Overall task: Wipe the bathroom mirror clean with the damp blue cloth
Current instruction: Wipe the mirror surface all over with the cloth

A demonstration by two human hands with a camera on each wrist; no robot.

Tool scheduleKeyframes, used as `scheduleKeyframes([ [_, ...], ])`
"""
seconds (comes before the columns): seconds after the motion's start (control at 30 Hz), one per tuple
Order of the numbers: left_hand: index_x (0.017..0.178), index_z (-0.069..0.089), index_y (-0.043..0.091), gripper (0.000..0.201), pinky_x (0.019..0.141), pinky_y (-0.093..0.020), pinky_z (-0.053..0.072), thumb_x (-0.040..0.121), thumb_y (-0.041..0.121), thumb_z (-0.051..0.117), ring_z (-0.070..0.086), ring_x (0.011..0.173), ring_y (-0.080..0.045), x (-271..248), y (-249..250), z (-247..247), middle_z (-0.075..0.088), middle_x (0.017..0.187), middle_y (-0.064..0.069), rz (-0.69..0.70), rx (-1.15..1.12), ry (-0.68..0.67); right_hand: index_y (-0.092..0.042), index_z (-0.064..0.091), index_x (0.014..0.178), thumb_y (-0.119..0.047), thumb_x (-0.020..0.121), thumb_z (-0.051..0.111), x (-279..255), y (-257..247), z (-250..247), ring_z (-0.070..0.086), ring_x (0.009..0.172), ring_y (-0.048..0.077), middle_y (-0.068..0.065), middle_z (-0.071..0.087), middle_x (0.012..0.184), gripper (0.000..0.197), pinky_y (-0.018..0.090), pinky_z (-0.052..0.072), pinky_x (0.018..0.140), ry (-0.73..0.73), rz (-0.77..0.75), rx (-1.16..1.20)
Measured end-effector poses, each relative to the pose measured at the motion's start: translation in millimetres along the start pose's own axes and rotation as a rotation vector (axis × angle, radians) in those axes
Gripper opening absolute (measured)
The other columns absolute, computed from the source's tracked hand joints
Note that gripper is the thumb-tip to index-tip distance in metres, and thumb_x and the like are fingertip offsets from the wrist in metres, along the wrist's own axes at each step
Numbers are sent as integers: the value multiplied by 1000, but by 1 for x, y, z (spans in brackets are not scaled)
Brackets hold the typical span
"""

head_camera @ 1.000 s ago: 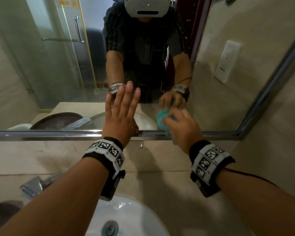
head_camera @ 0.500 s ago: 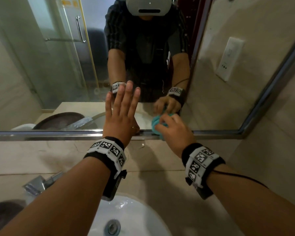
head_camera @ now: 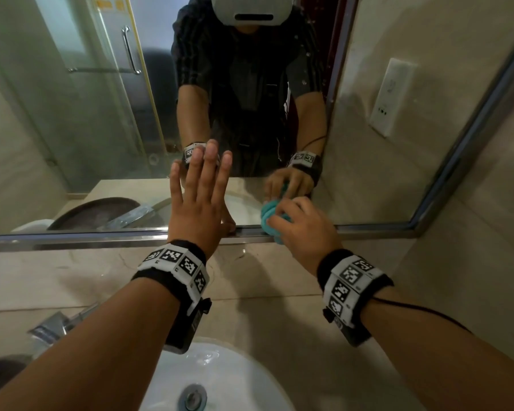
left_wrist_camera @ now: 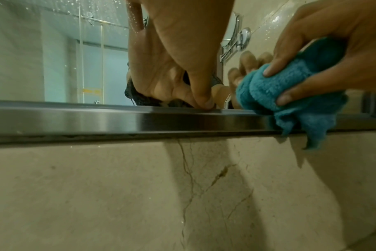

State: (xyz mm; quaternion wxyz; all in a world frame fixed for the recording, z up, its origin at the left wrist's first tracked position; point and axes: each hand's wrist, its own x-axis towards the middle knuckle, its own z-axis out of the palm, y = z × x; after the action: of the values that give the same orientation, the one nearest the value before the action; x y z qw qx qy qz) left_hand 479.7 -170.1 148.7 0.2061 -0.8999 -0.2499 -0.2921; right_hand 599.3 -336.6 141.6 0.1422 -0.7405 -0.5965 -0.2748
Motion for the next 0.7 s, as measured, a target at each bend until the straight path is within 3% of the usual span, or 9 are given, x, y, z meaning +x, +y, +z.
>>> scheduleKeyframes([
  [0.17, 147, -19, 14, 143, 114, -49, -9, 55, 61, 80, -27, 139, -26, 0, -1, 2, -37, 148, -8, -3, 11, 3, -12, 63, 98, -11, 52, 88, 4, 4, -3, 50, 96, 32, 11, 56, 106, 52, 39, 55, 65, 152, 147, 87],
  [0.37, 147, -19, 13, 143, 114, -49, -9, 55, 63, 79, -28, 139, -26, 0, -2, 4, -37, 148, -7, 16, 9, 21, -12, 60, 111, -10, 62, 82, -29, -5, 38, 47, 101, 30, 11, 47, 115, 54, 40, 52, 84, 74, 117, 20],
  [0.43, 147, -19, 13, 143, 114, -49, -10, 55, 63, 78, -28, 139, -26, 0, -3, 3, -37, 148, -8, 14, 12, 18, -13, 62, 113, -5, 63, 79, -30, -2, 39, 45, 102, 30, 10, 43, 117, 53, 42, 54, 81, 79, 98, 32],
  [0.5, 147, -19, 13, 143, 114, -49, -10, 55, 63, 78, -28, 139, -26, 0, -3, 2, -37, 148, -8, 10, 20, 16, -19, 64, 111, -9, 71, 73, -25, -1, 30, 49, 99, 26, 6, 50, 114, 42, 42, 57, 69, 83, 151, 120],
  [0.57, 147, -19, 13, 144, 114, -49, -10, 54, 62, 80, -27, 139, -27, -1, -2, 2, -36, 149, -8, 4, 19, 12, -25, 65, 109, -17, 83, 61, -14, 1, 13, 51, 94, 18, 1, 57, 109, 28, 37, 58, 62, 160, 197, 144],
  [0.6, 147, -19, 13, 144, 114, -49, -10, 54, 61, 80, -27, 139, -27, -1, 0, 1, -35, 149, -9, 2, 16, 6, -23, 65, 111, -19, 85, 54, -6, 2, 5, 48, 94, 17, 3, 57, 111, 29, 35, 57, 64, 206, 167, 106],
  [0.67, 147, -19, 13, 144, 114, -49, -10, 54, 61, 81, -27, 139, -27, -2, 1, 2, -35, 149, -9, 0, 19, 1, -20, 61, 120, -32, 87, 43, 13, 7, -10, 43, 97, 13, 5, 50, 120, 39, 24, 49, 76, 285, 108, 40],
  [0.7, 147, -19, 13, 144, 114, -49, -10, 55, 60, 81, -26, 139, -27, -1, 1, 2, -34, 149, -9, 0, 19, 3, -23, 57, 123, -46, 88, 41, 19, 8, -13, 41, 99, 3, 0, 47, 123, 45, 15, 40, 84, 287, 128, 43],
])
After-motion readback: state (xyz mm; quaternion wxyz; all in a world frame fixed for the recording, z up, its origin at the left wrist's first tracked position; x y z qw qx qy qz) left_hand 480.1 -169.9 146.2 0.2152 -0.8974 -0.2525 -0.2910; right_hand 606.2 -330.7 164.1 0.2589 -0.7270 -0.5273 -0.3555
